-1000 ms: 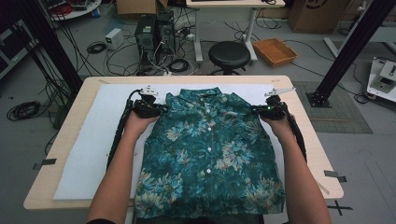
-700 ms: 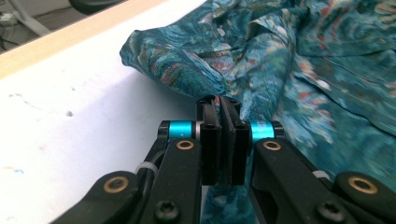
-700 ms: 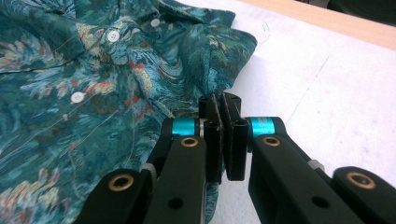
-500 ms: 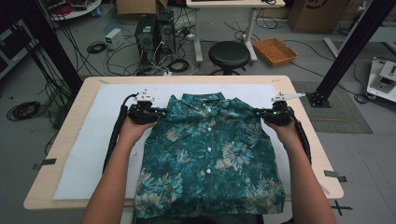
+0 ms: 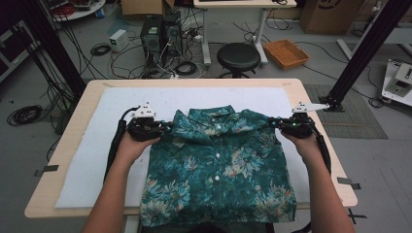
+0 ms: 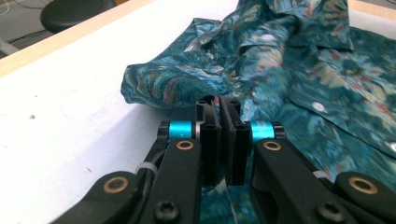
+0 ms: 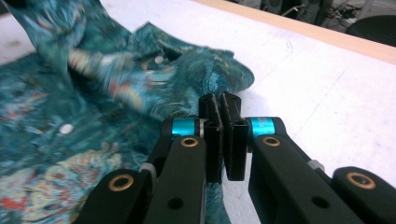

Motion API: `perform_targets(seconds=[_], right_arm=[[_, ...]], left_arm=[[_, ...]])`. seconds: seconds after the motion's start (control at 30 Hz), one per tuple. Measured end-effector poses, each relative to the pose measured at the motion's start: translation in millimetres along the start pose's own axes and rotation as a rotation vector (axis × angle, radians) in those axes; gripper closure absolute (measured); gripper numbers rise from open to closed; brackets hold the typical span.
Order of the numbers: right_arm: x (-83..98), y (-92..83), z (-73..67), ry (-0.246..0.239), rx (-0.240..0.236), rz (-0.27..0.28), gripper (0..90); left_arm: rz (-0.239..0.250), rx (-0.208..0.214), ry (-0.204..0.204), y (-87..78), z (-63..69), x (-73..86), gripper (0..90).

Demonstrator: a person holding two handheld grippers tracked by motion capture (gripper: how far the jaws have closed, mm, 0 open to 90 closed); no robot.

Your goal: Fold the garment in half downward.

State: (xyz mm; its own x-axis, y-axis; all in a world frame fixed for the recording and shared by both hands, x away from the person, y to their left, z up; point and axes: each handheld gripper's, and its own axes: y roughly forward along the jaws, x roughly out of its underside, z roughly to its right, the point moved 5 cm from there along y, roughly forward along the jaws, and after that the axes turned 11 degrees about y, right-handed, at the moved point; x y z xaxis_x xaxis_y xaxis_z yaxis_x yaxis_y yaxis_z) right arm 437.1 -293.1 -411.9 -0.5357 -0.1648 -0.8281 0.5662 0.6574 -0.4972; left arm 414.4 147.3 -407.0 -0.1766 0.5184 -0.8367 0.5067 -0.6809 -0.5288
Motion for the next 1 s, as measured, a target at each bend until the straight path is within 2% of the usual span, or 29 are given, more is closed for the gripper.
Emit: perform_targets(seconds=[0.03, 0.1, 0.27, 0.33, 0.47, 0.63, 0.73, 1.0], right_arm=[[-0.1, -1.9, -0.2, 0.004, -0.008, 0.009, 88.9], [-0.8, -4.7, -1.5, 0.000, -0.022, 0.014, 88.9], [0.8, -8.5, -9.6, -0.038, -0.030, 0.009, 88.9], [9.3, -10.0, -16.7, -0.047, -0.046, -0.001, 88.9], [19.0, -13.1, -22.3, -0.055, -0.052, -0.004, 88.9], [35.2, -20.3, -30.3, -0.082, -0.055, -0.022, 88.9], [50.1, -24.7, -33.8, -0.079, -0.067, -0.039, 88.8], [71.1, -35.4, -41.6, -0.082, -0.075, -0.062, 88.8]], left_arm=[[0.001, -0.002, 0.007, -1.0, 1.3, 1.2, 86.4], [0.023, 0.008, -0.013, -2.7, 3.9, 2.3, 86.5], [0.032, 0.020, -0.017, -5.0, 13.0, 7.9, 86.4], [0.029, 0.028, -0.015, -5.6, 16.8, 10.9, 86.4], [0.017, 0.022, -0.022, -8.3, 18.4, 17.4, 86.5], [0.014, 0.039, -0.036, -14.8, 25.7, 26.6, 86.5], [0.002, 0.046, -0.038, -18.0, 32.8, 34.8, 86.4], [-0.017, 0.058, -0.040, -26.0, 48.2, 49.9, 86.4]])
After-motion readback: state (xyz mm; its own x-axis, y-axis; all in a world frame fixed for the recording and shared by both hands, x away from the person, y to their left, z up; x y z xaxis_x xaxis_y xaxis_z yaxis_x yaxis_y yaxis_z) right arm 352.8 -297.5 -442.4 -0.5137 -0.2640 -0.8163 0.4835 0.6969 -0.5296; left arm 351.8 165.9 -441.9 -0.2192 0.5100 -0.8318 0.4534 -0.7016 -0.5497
